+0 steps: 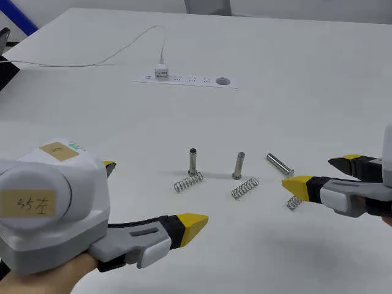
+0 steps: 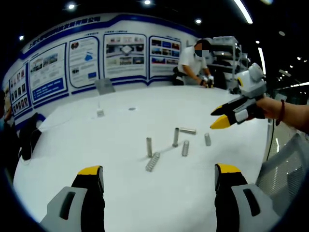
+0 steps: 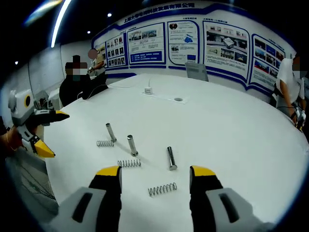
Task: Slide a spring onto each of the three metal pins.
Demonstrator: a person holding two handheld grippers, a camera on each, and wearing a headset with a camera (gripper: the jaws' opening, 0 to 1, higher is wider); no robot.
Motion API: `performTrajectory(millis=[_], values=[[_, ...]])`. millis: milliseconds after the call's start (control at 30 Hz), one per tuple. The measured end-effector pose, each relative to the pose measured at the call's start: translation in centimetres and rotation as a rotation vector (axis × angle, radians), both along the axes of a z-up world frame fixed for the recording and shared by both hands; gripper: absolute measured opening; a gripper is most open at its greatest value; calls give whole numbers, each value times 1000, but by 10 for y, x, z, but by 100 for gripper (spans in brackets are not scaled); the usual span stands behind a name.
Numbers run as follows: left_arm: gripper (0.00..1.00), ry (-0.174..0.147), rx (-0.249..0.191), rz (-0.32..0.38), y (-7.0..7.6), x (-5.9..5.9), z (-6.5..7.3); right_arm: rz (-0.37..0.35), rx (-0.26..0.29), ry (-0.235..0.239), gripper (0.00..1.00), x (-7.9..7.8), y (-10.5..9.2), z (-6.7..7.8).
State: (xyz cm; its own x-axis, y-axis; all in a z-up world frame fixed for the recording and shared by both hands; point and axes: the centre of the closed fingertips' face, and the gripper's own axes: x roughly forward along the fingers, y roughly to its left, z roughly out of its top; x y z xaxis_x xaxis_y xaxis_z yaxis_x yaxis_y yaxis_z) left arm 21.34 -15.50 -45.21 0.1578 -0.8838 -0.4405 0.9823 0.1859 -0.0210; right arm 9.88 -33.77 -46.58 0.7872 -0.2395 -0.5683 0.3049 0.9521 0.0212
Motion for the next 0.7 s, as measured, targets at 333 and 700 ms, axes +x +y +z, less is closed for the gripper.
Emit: performTrajectory(millis=[333, 700], values=[[96, 9, 5, -9, -1, -2, -1, 25, -1, 29, 50, 24, -20, -7], [95, 13, 27, -28, -1, -5, -7, 36, 14, 56, 42, 44, -36, -23]])
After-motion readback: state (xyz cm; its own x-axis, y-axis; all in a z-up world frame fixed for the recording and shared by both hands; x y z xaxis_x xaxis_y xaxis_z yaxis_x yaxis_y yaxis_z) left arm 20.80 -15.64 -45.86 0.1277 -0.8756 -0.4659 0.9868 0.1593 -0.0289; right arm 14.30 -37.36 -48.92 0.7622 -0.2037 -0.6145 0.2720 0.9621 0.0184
